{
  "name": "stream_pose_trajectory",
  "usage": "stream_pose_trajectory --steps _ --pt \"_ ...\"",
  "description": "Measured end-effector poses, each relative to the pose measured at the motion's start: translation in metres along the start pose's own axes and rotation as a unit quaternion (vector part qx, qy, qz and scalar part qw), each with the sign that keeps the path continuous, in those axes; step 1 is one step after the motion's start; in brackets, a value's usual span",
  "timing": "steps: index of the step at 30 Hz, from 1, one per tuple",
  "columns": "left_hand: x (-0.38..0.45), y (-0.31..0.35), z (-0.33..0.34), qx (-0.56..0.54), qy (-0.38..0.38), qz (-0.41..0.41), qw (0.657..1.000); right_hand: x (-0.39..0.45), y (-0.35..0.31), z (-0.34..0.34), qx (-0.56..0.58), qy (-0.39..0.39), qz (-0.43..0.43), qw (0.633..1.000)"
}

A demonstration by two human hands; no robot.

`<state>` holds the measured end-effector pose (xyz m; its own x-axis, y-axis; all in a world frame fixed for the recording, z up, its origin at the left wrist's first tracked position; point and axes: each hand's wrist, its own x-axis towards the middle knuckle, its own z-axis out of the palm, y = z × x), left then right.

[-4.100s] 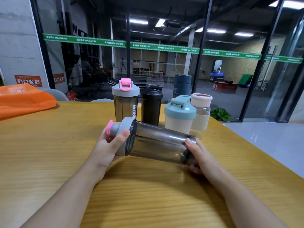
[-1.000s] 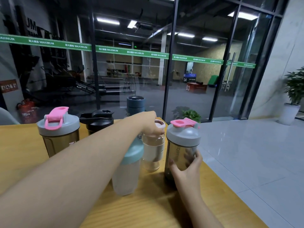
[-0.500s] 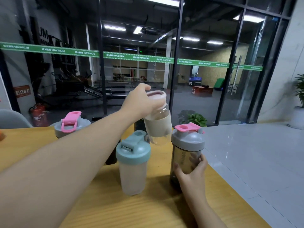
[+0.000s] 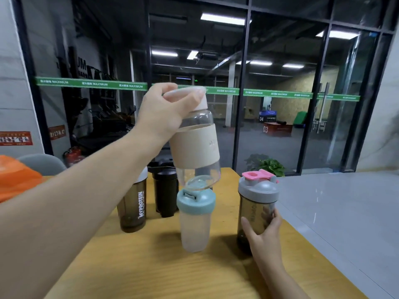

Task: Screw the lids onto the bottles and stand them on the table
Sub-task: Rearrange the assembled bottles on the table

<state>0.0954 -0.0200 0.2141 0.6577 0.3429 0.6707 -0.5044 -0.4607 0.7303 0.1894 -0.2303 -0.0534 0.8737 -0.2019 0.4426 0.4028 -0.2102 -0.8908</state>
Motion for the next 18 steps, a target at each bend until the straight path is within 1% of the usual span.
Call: stream_pose_trajectory --steps 6,11,13,18 --pt "-0.043 -0.020 -0.034 0.013 0.006 -0.031 0.999 -0.007 -0.007 -0.001 -0.016 -0.011 0.012 1.000" --pt "-0.072 -0.043 -0.050 0.032 -0.018 -0.071 0.997 -0.014 -0.012 -0.001 -0.029 -0.013 0.010 0.999" --pt "-0.080 -0.050 -0.053 0.045 -0.036 -0.082 0.995 -0.017 -0.014 -0.002 -0.031 -0.014 0.006 0.999" --pt "-0.095 -0.062 -0.057 0.110 -0.117 -0.106 0.981 -0.023 -0.014 -0.004 -0.030 -0.022 -0.007 0.999"
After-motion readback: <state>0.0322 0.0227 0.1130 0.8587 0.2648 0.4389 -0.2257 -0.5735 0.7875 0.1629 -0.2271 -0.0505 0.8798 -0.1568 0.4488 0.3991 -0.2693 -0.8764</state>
